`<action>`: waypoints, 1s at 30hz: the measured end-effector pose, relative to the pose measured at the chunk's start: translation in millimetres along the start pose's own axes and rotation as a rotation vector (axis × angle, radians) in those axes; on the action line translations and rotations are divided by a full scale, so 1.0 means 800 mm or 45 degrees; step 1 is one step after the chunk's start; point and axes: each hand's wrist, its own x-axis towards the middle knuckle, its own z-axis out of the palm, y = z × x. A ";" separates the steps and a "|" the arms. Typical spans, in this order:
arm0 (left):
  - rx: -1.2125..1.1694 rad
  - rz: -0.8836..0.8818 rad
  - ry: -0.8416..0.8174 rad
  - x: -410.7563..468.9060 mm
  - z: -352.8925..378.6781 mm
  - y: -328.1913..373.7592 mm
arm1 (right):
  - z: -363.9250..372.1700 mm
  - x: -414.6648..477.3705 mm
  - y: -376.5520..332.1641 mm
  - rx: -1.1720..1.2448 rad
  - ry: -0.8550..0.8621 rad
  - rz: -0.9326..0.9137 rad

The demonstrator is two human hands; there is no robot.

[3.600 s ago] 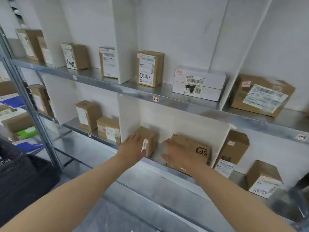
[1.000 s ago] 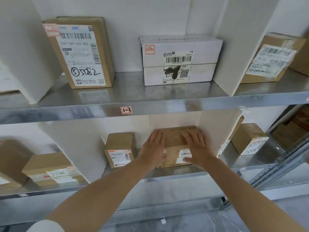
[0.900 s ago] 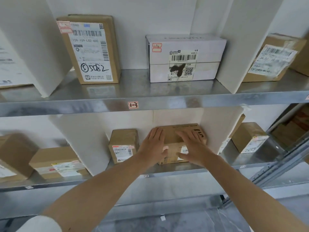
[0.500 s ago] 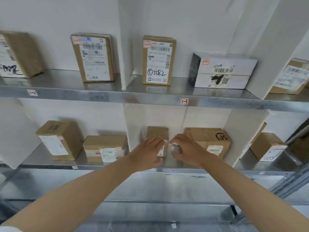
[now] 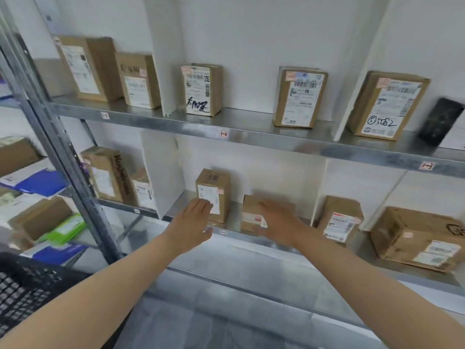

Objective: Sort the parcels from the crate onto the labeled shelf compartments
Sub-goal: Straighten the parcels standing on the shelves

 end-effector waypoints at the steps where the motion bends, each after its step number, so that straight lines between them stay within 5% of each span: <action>1: -0.003 -0.024 0.006 -0.004 0.002 -0.014 | 0.002 0.011 -0.010 0.012 0.004 -0.002; 12: 0.108 -0.063 0.075 0.078 0.044 -0.100 | 0.035 0.168 -0.032 0.106 0.100 0.027; 20: 0.131 -0.139 -0.224 0.165 0.113 -0.135 | 0.075 0.250 -0.011 0.075 0.178 0.046; 30: -0.114 -0.118 -0.043 0.192 0.158 -0.160 | 0.129 0.292 -0.004 -0.030 0.336 0.048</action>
